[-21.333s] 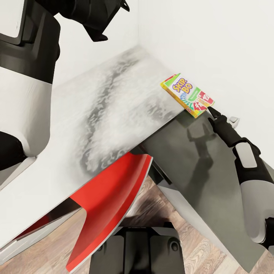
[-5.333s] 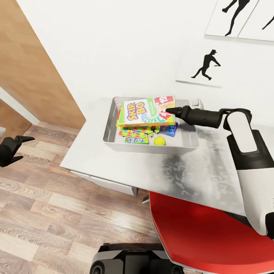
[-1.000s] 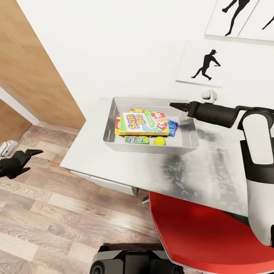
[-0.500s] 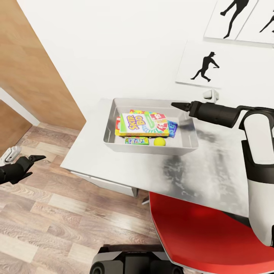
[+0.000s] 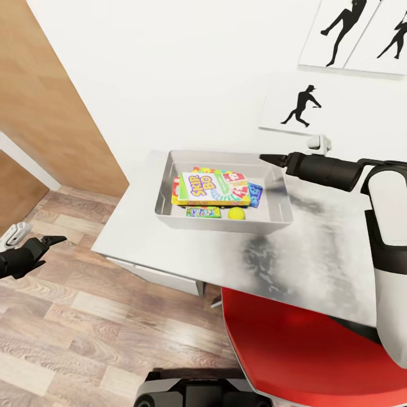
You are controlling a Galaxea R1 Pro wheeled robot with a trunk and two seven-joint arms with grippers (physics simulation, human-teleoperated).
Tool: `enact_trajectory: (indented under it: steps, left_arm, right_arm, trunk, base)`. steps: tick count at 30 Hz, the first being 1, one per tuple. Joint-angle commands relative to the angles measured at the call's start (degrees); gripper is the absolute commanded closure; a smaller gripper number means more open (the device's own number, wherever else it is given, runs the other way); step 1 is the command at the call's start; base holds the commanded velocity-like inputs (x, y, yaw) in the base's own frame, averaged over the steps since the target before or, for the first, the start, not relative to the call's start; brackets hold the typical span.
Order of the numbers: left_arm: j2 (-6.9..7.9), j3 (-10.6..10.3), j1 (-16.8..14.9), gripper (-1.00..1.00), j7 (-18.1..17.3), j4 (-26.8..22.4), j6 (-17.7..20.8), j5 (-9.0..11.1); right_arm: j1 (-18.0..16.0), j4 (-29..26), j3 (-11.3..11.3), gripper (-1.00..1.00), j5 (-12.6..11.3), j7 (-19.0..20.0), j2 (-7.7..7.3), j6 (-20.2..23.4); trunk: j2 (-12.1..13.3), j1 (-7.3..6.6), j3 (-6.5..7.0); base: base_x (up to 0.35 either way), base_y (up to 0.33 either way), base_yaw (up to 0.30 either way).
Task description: Put all the toys in the child's room - the three board games (two on the bed and one on the table), the two jigsaw puzzles on the table, and the tennis ball on the table - inside the toy box on the table in the child's room.
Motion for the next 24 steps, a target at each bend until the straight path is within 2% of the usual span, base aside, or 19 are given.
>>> enact_trajectory:
  steps: [1, 6, 14, 19, 22, 24]
  left_arm:
    - [0.04, 0.1, 0.0, -1.0, 0.6, -0.1, 0.1, 0.5]
    - [0.11, 0.6, 0.3, -1.0, 0.5, -0.1, 0.1, 0.3]
    - [0.22, 3.4, 2.4, -1.0, 0.3, -0.1, 0.1, 0.1]
    - [0.21, 3.9, 3.2, -1.0, 0.1, -0.1, 0.2, -0.2]
    - [0.08, 3.8, 4.1, -1.0, 0.0, -0.1, 0.2, -1.0]
    - [-0.1, 3.6, 5.1, -1.0, -0.1, -0.1, 0.2, -2.4]
  right_arm:
    - [0.0, 0.0, 0.0, -1.0, 0.4, 0.4, -0.12, 0.2]
    - [0.0, 0.0, 0.2, -1.0, 0.4, 0.3, -0.23, 0.2]
    - [0.1, 0.0, 0.6, -1.0, 0.4, 0.2, -0.34, 0.2]
    - [0.1, 0.0, 0.6, -1.0, 0.4, 0.2, -0.41, 0.2]
    - [0.2, 0.0, 0.6, -1.0, 0.4, 0.2, -0.45, 0.2]
    - [0.2, 0.0, 0.7, -1.0, 0.4, 0.3, -0.44, 0.2]
  trunk:
    - [-0.1, 0.04, 0.02]
    - [-0.1, 0.04, 0.49]
    - [-0.1, 0.04, 1.24]
    - [-0.1, 0.04, 1.71]
    - [-0.1, 0.04, 2.0]
    - [-0.1, 0.04, 2.19]
  base:
    - [0.0, 0.0, 0.0]
    - [0.0, 0.0, 0.0]
    - [0.0, 0.0, 0.0]
    - [0.0, 0.0, 0.0]
    - [0.0, 0.0, 0.0]
    - [0.0, 0.0, 0.0]
